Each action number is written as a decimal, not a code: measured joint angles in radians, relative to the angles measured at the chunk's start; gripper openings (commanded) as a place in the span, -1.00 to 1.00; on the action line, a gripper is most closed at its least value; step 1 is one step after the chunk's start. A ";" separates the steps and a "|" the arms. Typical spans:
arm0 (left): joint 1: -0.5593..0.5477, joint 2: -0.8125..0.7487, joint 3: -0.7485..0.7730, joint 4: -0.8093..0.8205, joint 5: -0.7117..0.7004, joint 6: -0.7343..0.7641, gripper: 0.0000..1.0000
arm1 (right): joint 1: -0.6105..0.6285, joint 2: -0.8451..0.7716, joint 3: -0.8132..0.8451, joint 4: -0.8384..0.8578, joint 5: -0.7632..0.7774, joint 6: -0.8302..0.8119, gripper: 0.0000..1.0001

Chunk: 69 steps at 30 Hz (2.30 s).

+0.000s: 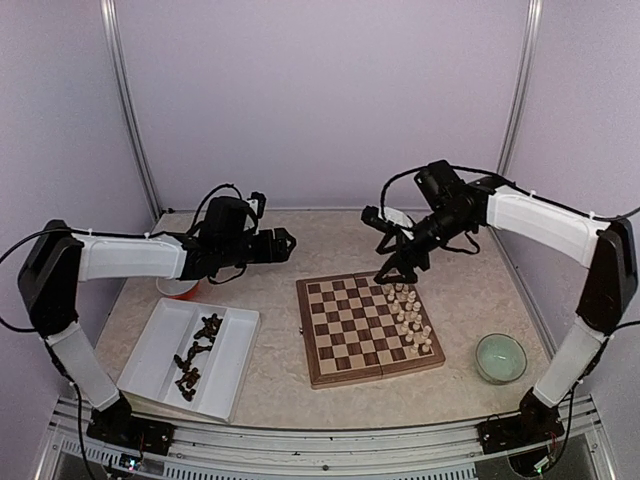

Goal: Set up the chess pieces on the board
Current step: Move the chessboard to the center of the board, then adjust the chessboard at the center of the board.

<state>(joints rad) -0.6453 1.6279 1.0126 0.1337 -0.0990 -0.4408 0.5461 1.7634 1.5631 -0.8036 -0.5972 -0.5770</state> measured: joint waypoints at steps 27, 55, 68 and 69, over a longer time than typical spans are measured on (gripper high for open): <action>0.027 0.630 0.554 -0.235 0.510 0.083 0.84 | 0.023 -0.652 -1.025 0.100 0.311 -0.489 -1.00; -0.225 0.198 -0.028 -0.192 0.352 -0.004 0.87 | -0.197 -0.343 -0.959 0.505 0.399 -0.485 -1.00; -0.397 0.071 -0.077 -0.357 0.256 -0.042 0.87 | -0.211 -0.235 -0.886 0.579 0.344 -0.460 -1.00; -0.409 0.065 -0.079 -0.368 0.250 -0.046 0.87 | -0.211 -0.225 -0.878 0.579 0.340 -0.456 -1.00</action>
<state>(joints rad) -1.0538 1.6928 0.9340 -0.2340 0.1513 -0.4866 0.3355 1.5383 0.6849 -0.2241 -0.2573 -1.0328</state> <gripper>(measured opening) 0.936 0.005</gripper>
